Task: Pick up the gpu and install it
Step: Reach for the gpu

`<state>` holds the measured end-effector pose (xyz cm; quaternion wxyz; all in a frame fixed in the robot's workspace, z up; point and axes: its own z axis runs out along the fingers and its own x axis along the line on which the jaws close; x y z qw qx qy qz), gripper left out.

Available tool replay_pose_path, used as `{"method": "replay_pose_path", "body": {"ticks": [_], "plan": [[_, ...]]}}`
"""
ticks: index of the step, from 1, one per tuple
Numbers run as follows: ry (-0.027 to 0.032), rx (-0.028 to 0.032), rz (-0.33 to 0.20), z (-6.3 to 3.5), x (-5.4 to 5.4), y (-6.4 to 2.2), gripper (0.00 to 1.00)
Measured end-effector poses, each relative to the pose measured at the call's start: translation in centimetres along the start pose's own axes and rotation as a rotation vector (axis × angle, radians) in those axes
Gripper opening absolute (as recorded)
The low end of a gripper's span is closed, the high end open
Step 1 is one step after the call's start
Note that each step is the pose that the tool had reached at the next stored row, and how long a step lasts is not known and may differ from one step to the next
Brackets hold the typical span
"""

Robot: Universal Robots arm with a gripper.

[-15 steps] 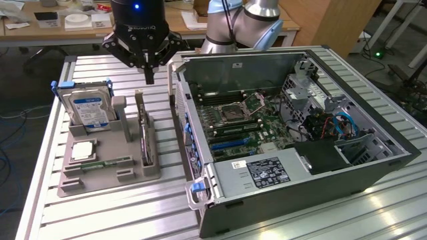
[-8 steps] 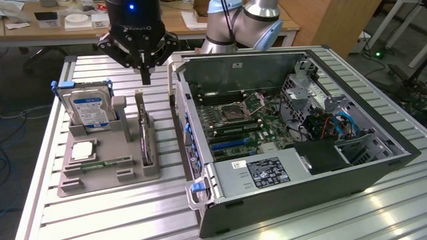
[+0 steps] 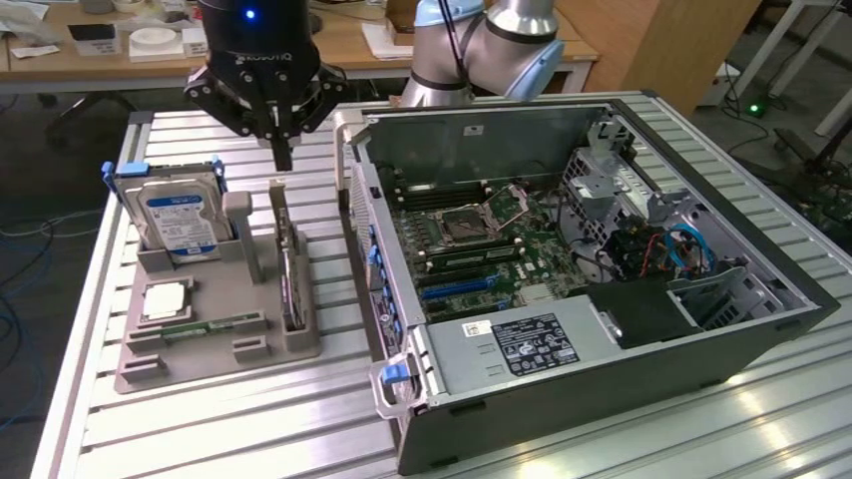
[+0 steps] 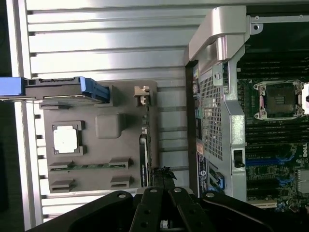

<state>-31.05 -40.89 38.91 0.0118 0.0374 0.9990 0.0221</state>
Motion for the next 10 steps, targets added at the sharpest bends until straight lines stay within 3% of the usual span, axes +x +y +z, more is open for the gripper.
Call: {"method": "replay_pose_path", "body": {"ticks": [10], "plan": [[0.0001,0.0,0.0,-0.01,1.5,-0.13,0.1]]}}
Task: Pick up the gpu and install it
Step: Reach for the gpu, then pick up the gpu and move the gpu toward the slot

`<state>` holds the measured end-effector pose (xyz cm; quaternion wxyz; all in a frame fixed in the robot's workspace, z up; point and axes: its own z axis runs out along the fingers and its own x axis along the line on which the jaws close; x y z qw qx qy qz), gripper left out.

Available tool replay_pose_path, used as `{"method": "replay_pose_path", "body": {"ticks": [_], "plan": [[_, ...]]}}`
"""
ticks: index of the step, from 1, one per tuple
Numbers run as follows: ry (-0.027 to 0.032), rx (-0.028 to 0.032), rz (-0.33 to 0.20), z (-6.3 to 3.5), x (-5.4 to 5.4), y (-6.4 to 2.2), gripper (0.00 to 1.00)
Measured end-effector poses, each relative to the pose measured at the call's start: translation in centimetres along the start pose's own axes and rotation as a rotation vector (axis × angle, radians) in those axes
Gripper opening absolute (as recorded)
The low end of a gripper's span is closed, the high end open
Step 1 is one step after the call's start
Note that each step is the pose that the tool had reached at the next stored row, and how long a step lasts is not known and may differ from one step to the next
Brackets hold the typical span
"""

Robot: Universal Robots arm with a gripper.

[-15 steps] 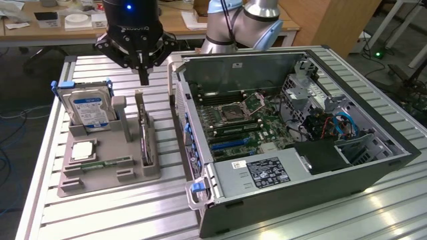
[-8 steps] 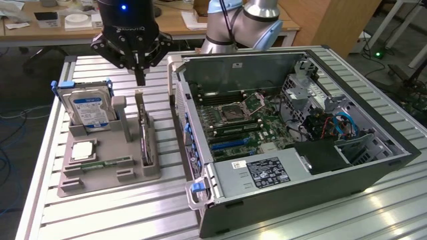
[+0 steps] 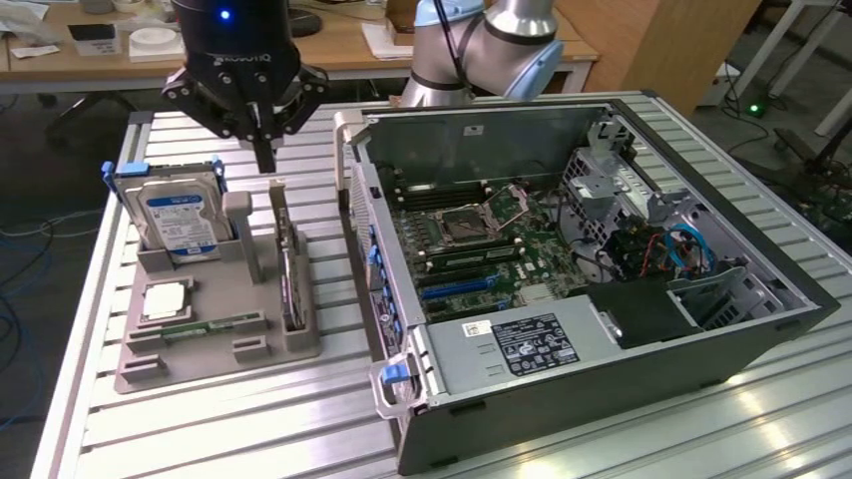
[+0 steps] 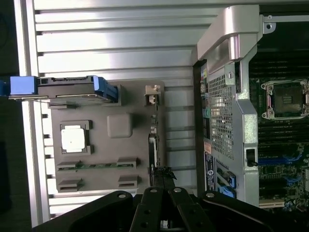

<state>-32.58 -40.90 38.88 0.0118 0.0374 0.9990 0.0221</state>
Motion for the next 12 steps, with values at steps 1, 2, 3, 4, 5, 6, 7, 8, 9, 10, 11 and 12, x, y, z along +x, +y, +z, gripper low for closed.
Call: {"method": "replay_pose_path", "body": {"ticks": [1,2,3,4,5,6,7,8,9,10,11,12], "plan": [[0.0,0.0,0.0,0.0,0.17,-0.02,0.1],[0.0,-0.0001,0.0,0.0,0.34,-0.03,0.1],[0.0001,0.0,0.0,0.0,0.52,-0.05,0.1],[0.0002,0.0,0.0,-0.01,0.68,-0.07,0.1],[0.0001,0.0,0.0,0.0,0.82,-0.08,0.1],[0.0002,0.0,0.0,0.0,0.93,-0.09,0.1],[0.0002,0.0,0.0,-0.01,1.02,-0.1,0.1],[0.0002,0.0,0.0,0.0,1.07,-0.1,0.1],[0.0002,0.0,0.0,0.0,1.06,-0.1,0.1],[0.0002,0.0,0.0,-0.01,1.06,-0.1,0.1],[0.0003,0.0001,0.0,-0.01,1.07,-0.1,0.1],[0.0002,0.0,0.0,-0.01,1.07,-0.1,0.1]]}}
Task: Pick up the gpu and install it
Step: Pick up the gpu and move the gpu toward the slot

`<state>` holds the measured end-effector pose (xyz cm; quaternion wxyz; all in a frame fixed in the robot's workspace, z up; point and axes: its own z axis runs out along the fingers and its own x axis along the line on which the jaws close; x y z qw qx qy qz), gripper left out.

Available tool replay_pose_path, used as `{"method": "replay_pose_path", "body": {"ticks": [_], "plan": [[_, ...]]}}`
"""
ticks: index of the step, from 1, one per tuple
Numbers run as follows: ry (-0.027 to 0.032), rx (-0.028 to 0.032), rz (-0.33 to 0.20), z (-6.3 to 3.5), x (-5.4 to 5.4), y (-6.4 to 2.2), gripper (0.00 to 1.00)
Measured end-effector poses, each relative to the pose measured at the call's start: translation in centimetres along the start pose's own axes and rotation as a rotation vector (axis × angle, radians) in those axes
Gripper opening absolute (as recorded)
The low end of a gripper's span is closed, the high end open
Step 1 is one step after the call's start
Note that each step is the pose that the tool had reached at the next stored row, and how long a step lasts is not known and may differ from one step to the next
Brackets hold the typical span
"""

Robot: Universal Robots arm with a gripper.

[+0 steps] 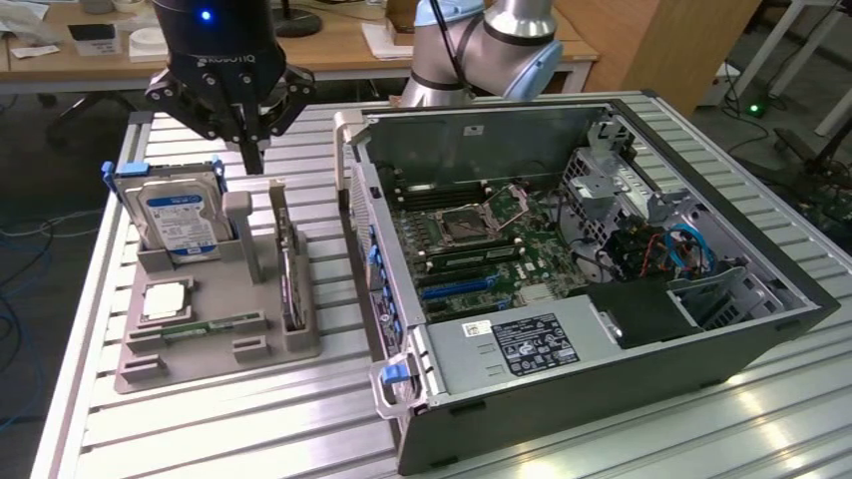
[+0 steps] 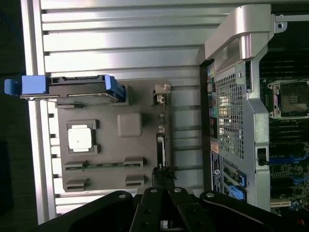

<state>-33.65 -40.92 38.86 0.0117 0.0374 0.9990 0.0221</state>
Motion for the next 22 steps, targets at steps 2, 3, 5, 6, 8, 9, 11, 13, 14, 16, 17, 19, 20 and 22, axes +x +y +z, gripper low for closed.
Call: {"method": "replay_pose_path", "body": {"ticks": [2,3,5,6,8,9,11,13,14,16,17,19,20,22], "plan": [[0.0,0.0,0.0,0.0,0.0,0.0,0.1],[0.0,0.0001,0.0,0.0,0.0,0.0,0.1],[0.0,0.0,0.0,0.0,0.0,0.0,0.1],[0.0,0.0,0.0,0.0,0.0,0.0,0.1],[0.0,0.0,0.0,0.0,0.0,0.0,0.1],[0.0,0.0,0.0,0.0,0.0,0.0,0.1],[0.0,0.0,0.0,0.0,0.0,0.0,0.17],[0.0,0.0,0.0,0.0,0.0,0.0,0.29],[0.0,0.0,0.0,0.0,0.0,0.0,0.29],[0.0,0.0,0.0,0.0,0.0,0.0,0.41],[0.0,0.0,0.0,0.0,0.0,0.0,0.41],[0.0,0.0,0.0,0.0,0.0,0.0,0.47],[0.0,0.0,0.0,0.0,0.0,0.0,0.53],[0.0004,-0.0001,-0.007,0.01,0.0,0.0,0.58]]}}
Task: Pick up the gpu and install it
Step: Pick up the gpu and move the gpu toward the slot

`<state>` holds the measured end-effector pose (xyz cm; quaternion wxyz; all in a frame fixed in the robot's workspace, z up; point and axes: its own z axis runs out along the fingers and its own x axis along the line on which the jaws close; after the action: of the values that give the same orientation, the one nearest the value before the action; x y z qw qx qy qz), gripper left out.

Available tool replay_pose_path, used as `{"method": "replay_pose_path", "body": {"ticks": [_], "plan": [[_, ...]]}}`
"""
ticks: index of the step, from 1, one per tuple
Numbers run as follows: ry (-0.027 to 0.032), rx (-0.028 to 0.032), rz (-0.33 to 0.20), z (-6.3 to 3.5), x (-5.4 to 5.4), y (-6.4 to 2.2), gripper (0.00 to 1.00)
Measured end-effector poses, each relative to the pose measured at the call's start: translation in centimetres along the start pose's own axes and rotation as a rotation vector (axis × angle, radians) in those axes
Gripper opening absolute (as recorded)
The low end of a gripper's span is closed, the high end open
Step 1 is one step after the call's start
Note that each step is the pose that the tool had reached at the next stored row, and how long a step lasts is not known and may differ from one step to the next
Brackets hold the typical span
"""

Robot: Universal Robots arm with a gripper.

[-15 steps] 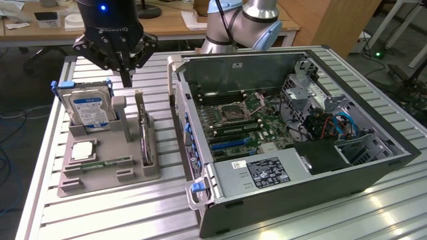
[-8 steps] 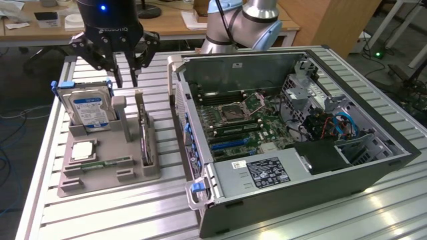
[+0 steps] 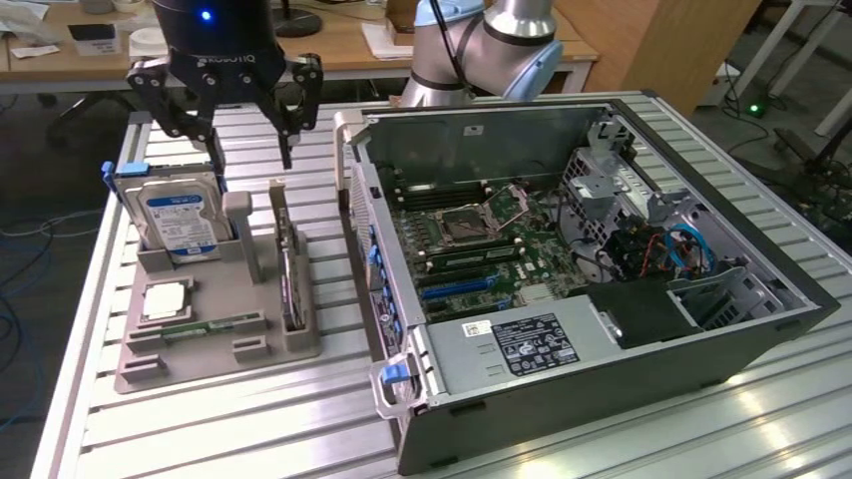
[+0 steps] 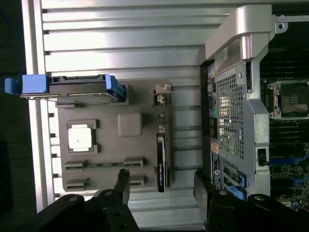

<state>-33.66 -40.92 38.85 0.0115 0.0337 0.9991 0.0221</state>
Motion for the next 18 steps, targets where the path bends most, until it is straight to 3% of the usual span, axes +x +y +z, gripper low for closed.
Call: {"method": "replay_pose_path", "body": {"ticks": [1,5,9,11,18], "plan": [[0.0006,-0.0004,-0.015,0.02,0.0,0.0,0.65],[0.0021,-0.0011,-0.049,0.14,0.0,-0.04,0.65],[0.0029,-0.0006,-0.051,0.24,-0.03,-0.5,0.65],[0.0044,0.0049,-0.054,0.32,-0.03,-0.57,0.65],[0.0118,0.0054,-0.056,0.66,-0.16,-0.59,0.65]]}}
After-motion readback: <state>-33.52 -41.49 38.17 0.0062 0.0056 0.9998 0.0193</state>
